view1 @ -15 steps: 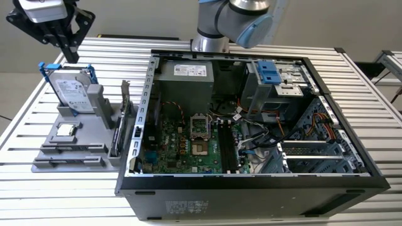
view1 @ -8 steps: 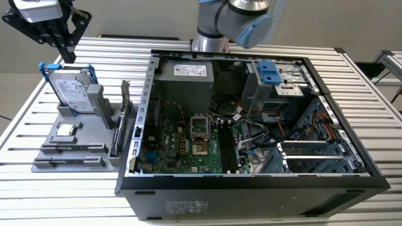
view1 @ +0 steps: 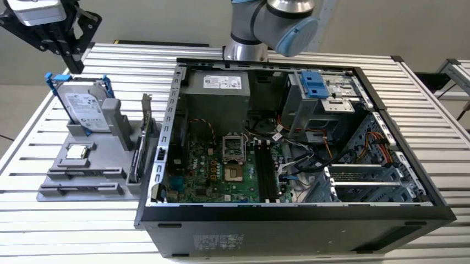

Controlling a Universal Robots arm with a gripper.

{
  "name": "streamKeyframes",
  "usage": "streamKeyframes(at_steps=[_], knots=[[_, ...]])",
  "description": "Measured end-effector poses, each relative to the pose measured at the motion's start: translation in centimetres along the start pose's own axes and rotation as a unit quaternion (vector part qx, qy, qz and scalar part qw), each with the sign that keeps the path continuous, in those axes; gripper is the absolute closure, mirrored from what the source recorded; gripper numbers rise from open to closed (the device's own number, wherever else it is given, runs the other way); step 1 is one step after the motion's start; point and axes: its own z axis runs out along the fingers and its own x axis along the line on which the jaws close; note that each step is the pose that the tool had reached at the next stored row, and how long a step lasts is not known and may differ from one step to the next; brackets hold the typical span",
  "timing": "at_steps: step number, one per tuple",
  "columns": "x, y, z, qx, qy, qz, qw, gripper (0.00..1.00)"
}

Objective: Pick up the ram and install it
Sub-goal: 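Reach for the ram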

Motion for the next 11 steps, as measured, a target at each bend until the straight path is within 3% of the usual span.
streamKeyframes(at_steps=[11], knots=[[1.17,0.01,0.00,0.0000,0.0001,-0.001,1.0000,1.00]])
